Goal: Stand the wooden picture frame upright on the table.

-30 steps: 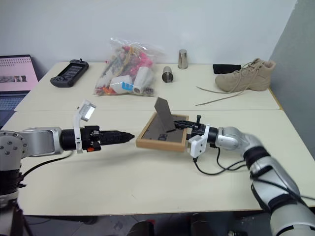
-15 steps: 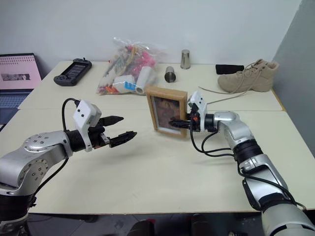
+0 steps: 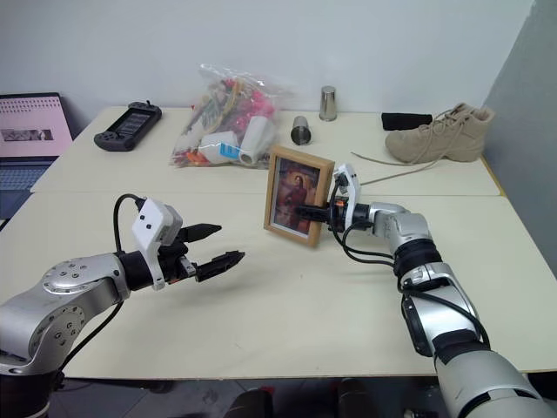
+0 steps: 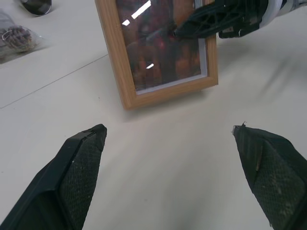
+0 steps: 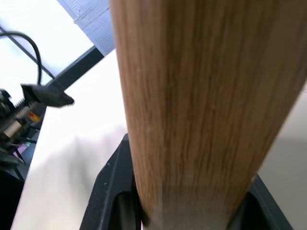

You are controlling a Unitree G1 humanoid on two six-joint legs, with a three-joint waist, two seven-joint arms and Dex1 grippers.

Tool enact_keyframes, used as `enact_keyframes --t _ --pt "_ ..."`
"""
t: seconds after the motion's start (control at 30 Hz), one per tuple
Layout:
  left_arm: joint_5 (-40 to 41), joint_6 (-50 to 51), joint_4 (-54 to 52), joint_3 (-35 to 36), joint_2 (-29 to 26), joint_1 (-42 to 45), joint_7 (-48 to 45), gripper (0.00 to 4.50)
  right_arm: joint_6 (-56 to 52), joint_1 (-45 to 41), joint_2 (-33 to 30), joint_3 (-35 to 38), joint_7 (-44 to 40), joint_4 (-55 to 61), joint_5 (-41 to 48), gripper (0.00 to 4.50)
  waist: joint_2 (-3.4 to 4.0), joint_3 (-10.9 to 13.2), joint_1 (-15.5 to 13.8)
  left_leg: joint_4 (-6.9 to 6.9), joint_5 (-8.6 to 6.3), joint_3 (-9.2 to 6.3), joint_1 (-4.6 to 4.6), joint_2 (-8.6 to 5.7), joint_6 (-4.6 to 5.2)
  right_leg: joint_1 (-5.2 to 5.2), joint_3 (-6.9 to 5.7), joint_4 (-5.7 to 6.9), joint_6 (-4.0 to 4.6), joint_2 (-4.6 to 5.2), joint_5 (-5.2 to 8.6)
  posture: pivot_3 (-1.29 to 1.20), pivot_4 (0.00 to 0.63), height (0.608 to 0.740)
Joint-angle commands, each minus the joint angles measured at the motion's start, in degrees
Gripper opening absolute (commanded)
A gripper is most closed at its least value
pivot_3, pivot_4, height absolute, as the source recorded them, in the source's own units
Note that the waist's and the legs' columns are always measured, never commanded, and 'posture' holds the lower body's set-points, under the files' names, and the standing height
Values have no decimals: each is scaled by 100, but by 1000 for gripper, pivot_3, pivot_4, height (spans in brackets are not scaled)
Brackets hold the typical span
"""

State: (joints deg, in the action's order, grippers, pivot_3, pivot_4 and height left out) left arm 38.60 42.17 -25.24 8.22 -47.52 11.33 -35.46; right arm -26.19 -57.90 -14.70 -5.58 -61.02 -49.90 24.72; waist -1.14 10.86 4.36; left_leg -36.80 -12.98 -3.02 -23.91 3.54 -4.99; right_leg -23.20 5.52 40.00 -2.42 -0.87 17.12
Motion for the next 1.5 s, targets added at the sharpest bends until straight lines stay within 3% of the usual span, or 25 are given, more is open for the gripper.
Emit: enact_keyframes --t 0.03,1.07,1.13,1.33,1.5 --pt "-165 -130 -119 130 -8 -72 -47 4500 159 137 84 156 -38 243 -117 1311 0 0 22 0 0 1 0 0 0 0 0 1 0 0 0 0 150 740" --pt "-767 -291 357 -90 221 344 -362 4500 52 440 286 203 128 660 -725 1311 -2 -2 45 0 0 0 7 6 0 1 0 7 0 -6 0 0 150 740" --pt "-797 -296 368 -86 231 351 -378 4500 44 450 281 207 158 641 -741 2015 -2 -2 45 0 0 0 7 6 0 1 1 7 0 -6 0 0 150 740" --pt "-867 -304 389 -79 254 379 -435 4500 94 516 258 173 79 687 -873 3547 -2 -2 42 1 0 0 4 5 0 0 1 5 0 -6 0 0 150 740" --pt "-909 -307 432 -82 262 424 -482 4500 60 600 170 156 16 825 -911 4487 -2 -2 42 1 0 -1 4 5 0 0 0 5 0 -6 0 0 150 740"
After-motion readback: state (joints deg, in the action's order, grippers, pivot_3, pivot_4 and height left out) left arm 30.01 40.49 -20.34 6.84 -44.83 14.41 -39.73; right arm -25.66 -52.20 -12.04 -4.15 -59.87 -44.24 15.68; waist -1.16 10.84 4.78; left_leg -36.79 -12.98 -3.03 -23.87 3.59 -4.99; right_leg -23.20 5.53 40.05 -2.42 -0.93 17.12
